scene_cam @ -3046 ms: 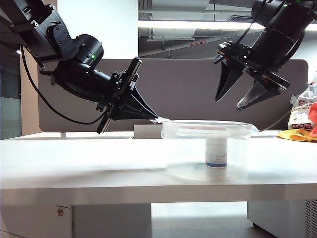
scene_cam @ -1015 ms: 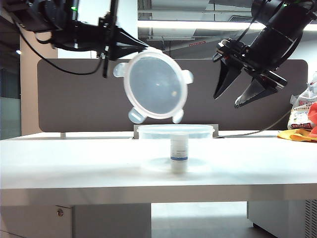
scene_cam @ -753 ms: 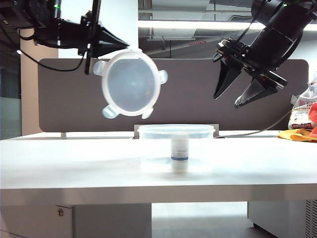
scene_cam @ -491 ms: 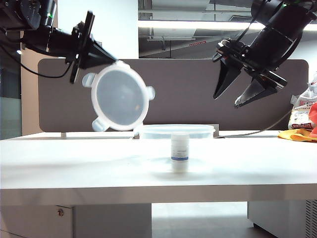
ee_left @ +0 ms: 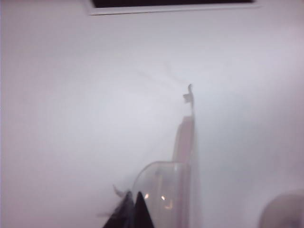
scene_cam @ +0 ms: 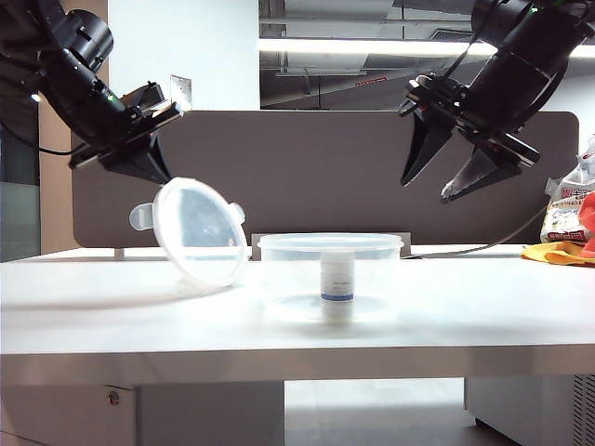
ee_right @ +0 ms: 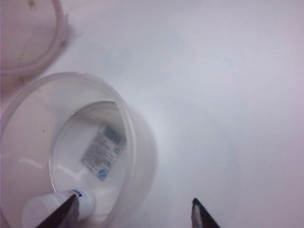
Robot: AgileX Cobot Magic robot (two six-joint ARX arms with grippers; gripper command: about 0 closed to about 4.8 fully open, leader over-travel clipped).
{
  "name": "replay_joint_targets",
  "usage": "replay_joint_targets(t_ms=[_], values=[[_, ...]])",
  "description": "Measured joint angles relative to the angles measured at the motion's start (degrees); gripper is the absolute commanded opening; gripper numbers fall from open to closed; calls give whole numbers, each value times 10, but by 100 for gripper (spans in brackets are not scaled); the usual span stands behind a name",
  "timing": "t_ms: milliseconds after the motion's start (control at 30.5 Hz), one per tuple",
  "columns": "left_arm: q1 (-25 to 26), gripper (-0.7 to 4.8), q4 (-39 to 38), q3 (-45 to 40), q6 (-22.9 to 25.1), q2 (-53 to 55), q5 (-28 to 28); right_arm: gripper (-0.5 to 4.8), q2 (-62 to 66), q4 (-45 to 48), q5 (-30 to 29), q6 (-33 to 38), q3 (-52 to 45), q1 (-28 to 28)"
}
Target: Remove the lid of the round box, pick up the small white medicine bottle inside, and place it on the table.
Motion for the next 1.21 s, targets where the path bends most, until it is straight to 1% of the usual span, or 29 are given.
replay_joint_targets(t_ms=[98, 295, 327, 393, 426, 458, 491, 524, 622, 655, 720, 786, 819, 851, 884, 950, 1113, 1212], values=[[0, -6, -10, 0, 14, -2, -27, 301, 0, 1, 0, 0, 0, 0], [-1, -6, -13, 0, 17, -2, -31, 300, 0, 2, 0, 0, 0, 0], [-1, -5, -13, 0, 17, -2, -34, 285, 0, 2, 0, 0, 0, 0], [-2, -2, -15, 0, 18, -2, -36, 207, 0, 2, 0, 0, 0, 1], [-2, -1, -21, 0, 20, -3, -37, 184, 0, 2, -1, 1, 0, 3], [-2, 7, -27, 0, 24, -4, -37, 172, 0, 1, -7, 1, 0, 4], [-2, 33, -34, 0, 27, -6, -37, 165, 0, 1, -12, 0, 0, 7], [-2, 35, -42, 0, 28, -9, -36, 160, 0, 2, -14, 0, 0, 12], [-9, 35, -61, 0, 30, -22, -27, 89, 0, 2, -15, -10, 0, 33], [-12, 35, -70, 0, 32, -28, -16, 75, 0, 2, -14, -17, 0, 40], [-27, 35, -91, 0, 44, -43, -12, 62, 0, 2, -11, -35, 0, 59], [-43, 35, -112, 1, 61, -57, -14, 63, 0, -2, 4, -47, 2, 79], [-56, 35, -123, 1, 71, -65, -28, 66, 0, -6, 14, -53, 5, 89], [-67, 35, -131, 1, 79, -70, -41, 79, 0, -11, 26, -57, 8, 96], [-78, 35, -140, 1, 84, -76, -55, 108, 0, -14, 39, -60, 11, 104], [-99, 35, -155, 1, 90, -88, -76, 144, 0, -27, 52, -65, 20, 115], [-141, 35, -181, 2, 91, -99, -79, 221, 0, -68, 61, -68, 42, 129], [-163, 35, -214, 2, 94, -99, -80, 232, 0, -82, 61, -63, 43, 133]])
